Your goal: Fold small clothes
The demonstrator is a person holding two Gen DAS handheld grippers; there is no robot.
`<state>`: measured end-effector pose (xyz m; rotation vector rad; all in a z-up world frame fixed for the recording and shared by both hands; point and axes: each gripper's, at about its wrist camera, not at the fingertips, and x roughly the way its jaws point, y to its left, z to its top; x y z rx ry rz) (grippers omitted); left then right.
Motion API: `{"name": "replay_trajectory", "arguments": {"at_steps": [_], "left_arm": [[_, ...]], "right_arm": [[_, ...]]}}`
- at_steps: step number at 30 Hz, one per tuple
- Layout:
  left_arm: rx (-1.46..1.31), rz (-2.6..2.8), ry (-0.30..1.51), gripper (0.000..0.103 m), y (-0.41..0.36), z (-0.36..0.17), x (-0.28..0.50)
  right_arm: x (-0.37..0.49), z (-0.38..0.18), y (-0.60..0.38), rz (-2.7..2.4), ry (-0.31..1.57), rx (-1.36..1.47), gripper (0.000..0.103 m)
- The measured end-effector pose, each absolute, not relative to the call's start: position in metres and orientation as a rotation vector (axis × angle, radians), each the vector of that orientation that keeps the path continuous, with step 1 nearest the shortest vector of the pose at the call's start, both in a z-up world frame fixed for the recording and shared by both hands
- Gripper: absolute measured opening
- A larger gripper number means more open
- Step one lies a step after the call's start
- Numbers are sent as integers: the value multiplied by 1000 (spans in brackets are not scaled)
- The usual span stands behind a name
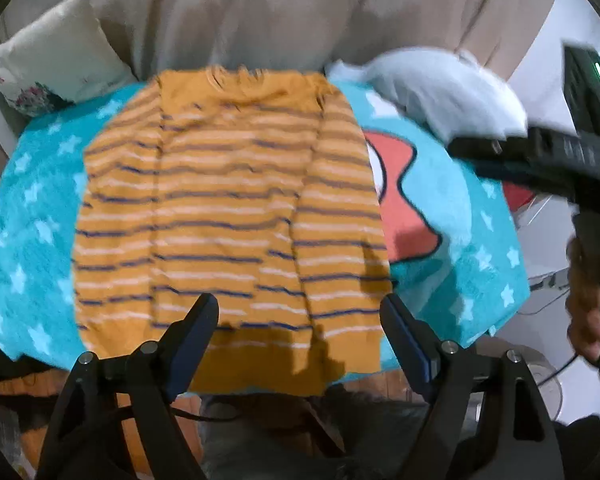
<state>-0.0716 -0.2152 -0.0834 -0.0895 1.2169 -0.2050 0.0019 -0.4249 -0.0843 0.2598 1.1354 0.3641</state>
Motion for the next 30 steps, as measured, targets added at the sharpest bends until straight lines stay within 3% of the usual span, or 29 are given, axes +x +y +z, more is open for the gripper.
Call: {"name": "replay_trajectory", "arguments": {"at_steps": [9,15,23,26,28,30], "left_arm": [[-157,-277,1307,78,-271,-137,-85],[-100,-245,1385,62,-304,-182,-84],[-63,-218,1397,59,-323,-207,-78],[-3,-199,1409,47,-331,-217,-71],[28,-170,1416,27,-330,-222,-68],[33,-151,1417,13,-324,-222,-66]], "right_arm": [[32,-133,-451,471,1250,265,76],[45,-162,-461,499,1311,303,74],[61,-199,-470,524,1376,349,68],[71,-216,-466,533,1400,393,68],[79,-228,-463,532,1420,423,64],[87,-239,-457,527,1437,424,60]]}}
